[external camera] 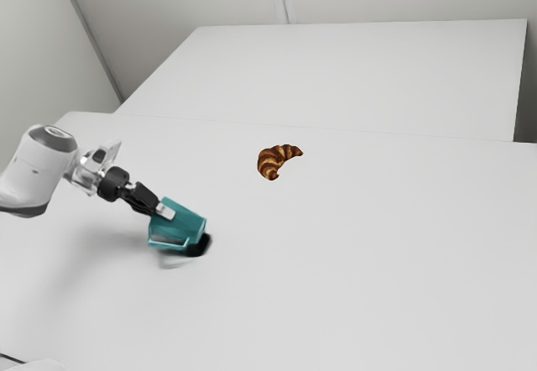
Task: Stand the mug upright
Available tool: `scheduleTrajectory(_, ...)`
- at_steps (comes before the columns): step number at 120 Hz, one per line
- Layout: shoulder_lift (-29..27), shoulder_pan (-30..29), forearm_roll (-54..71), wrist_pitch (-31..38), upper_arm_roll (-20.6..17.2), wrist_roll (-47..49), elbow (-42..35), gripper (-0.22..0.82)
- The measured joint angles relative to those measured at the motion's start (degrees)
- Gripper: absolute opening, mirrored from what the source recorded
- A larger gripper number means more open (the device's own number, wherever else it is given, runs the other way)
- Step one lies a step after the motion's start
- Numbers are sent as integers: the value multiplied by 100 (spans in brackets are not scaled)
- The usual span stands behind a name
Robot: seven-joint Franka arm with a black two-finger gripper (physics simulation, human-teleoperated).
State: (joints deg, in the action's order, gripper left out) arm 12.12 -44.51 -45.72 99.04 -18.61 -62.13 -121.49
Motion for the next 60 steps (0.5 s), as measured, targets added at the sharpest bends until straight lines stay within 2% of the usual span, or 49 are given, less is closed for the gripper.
scheduleTrajectory(16,-380,45,362,289,-270,5,0,-17)
scheduleTrajectory(40,-854,50,1568,1066,-1031,310,0,-17)
scheduleTrajectory(60,-1112,33,2705,1696,-1738,1035,-3,-17)
